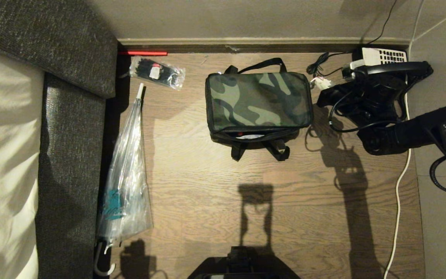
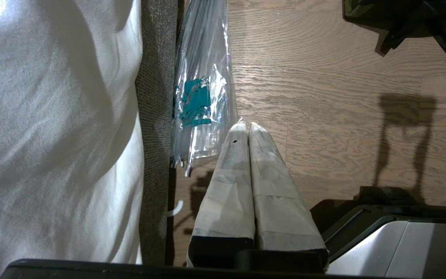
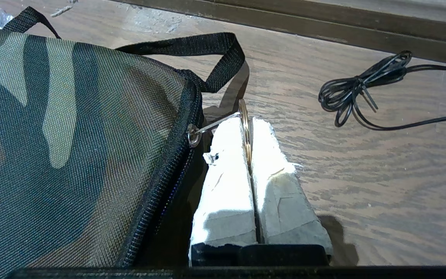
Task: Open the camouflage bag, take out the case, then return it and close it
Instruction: Open the top of the storage box
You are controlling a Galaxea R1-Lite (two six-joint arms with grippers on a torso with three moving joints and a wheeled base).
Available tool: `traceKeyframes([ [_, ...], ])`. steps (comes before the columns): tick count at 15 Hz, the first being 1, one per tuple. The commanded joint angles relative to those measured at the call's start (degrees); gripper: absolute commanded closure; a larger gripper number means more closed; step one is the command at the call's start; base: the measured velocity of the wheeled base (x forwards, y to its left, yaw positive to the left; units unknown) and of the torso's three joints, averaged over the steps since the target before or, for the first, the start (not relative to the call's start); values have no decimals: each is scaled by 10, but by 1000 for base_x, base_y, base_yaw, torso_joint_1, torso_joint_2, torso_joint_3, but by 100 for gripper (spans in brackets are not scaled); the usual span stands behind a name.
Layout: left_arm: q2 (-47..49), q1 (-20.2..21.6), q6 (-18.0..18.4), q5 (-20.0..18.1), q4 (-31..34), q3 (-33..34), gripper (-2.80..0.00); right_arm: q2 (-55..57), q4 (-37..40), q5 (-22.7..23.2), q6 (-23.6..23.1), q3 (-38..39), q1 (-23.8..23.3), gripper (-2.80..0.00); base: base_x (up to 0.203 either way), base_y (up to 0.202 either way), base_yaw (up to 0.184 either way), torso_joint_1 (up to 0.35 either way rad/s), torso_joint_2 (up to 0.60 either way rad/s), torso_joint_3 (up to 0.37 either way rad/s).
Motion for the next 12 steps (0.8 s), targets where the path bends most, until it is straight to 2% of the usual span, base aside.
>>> traceKeyframes([
  [1, 0, 0, 0, 0, 0, 0, 0, 4, -4, 1, -1, -5, 0, 0, 0, 0, 0, 0, 0, 0],
  [12, 0, 0, 0, 0, 0, 1, 0, 18, 0, 1, -1, -43, 0, 0, 0, 0, 0, 0, 0, 0],
])
